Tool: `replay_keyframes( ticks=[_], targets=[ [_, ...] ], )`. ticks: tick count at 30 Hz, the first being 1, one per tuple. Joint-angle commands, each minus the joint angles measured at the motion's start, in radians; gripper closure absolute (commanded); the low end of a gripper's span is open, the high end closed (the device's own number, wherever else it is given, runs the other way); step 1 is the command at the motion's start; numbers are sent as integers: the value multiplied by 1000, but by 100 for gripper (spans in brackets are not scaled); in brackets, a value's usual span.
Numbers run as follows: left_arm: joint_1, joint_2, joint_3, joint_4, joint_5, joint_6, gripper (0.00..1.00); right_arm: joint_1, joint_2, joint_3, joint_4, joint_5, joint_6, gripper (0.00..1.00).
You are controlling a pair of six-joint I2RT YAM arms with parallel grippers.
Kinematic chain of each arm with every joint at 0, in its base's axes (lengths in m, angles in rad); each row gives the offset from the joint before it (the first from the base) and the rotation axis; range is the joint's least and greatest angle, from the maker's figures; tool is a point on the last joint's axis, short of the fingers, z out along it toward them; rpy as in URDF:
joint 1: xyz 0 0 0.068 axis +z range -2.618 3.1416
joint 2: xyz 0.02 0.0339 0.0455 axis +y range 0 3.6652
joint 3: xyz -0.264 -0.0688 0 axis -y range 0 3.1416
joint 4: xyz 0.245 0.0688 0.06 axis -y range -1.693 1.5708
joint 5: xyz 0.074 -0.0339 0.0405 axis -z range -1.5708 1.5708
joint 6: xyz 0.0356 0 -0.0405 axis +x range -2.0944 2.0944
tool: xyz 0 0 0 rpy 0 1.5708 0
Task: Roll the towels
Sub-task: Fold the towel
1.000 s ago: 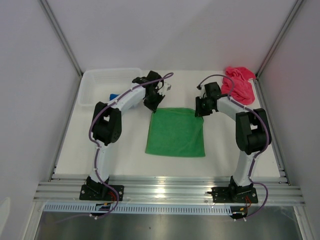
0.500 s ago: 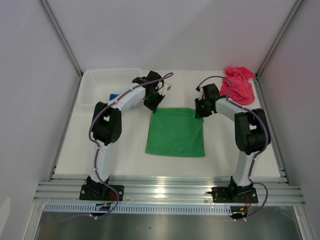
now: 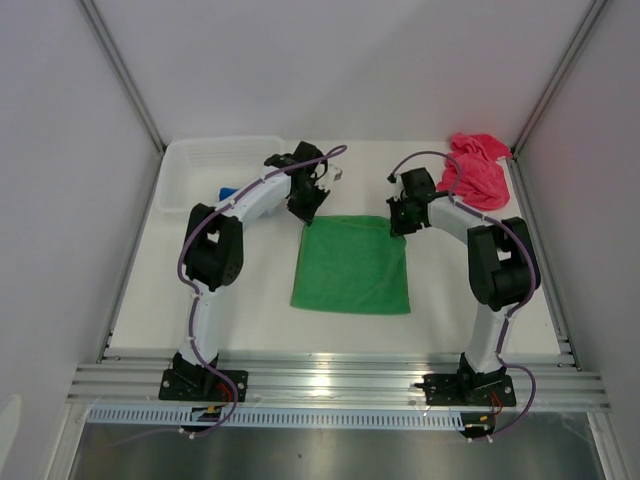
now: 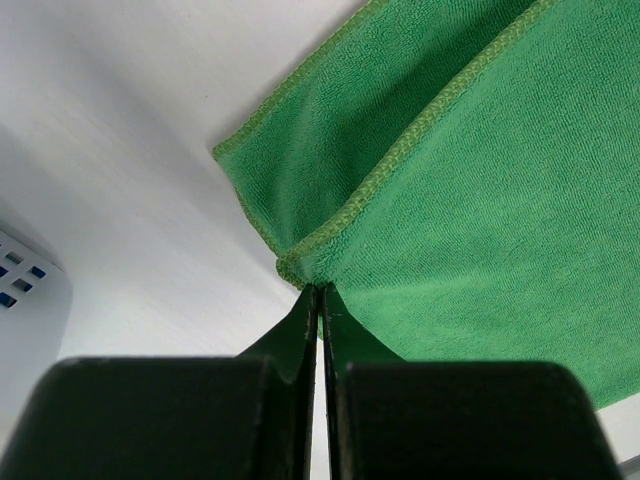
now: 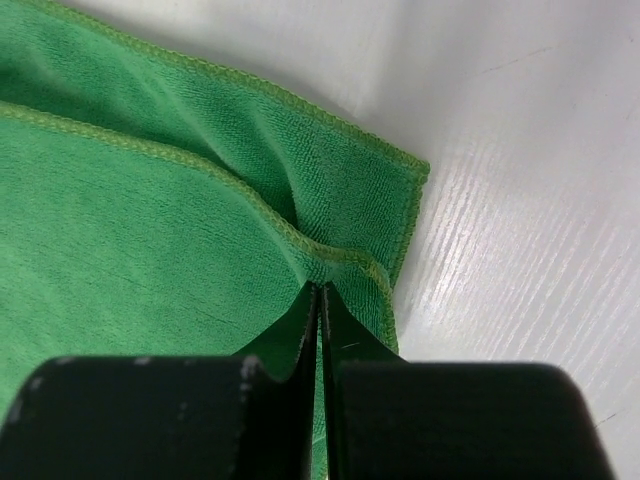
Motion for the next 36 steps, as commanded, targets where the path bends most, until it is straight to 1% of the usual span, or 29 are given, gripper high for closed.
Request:
replay_keyframes(
  ticks=[1, 4, 6, 7, 8, 9, 14, 16, 18, 21, 28, 32, 36],
  targets=[
    [-5, -14, 11, 10, 6, 0, 99, 19, -75, 4, 26, -11, -4, 100],
    [-5, -14, 5, 10, 5, 0, 99, 31, -86, 4, 28, -20, 8, 100],
    [-5, -12, 11, 11, 5, 0, 99, 30, -83, 9, 16, -36, 11, 90],
    [-5, -12, 10, 10, 5, 0, 99, 31, -79, 11, 13, -69, 7, 87],
    [-5, -12, 11, 10, 3, 0, 99, 33, -76, 11, 8, -83, 7, 76],
    [-5, -12, 11, 11, 5, 0, 99, 33, -76, 11, 4, -97, 5, 73],
    [-5, -12, 10, 10, 0, 1, 99, 19, -89, 9, -15, -157, 17, 67],
    [-5, -13, 10, 10, 0, 3, 99, -1, -100, 8, -13, -175, 54, 67],
    [-5, -12, 10, 12, 0, 3, 99, -64, -121, -23, 28, -265, 131, 67],
    [-5, -10, 11, 11, 3, 3, 99, -137, -131, -51, 66, -300, 198, 66],
    [-5, -10, 8, 13, 5, 7, 99, -179, -69, -45, 102, -275, 194, 63],
    [-5, -9, 7, 10, 5, 7, 99, -180, -28, -13, 141, -275, 197, 65],
    [-5, -10, 5, 10, 5, 9, 99, -164, 1, 11, 139, -248, 157, 68]
  ],
)
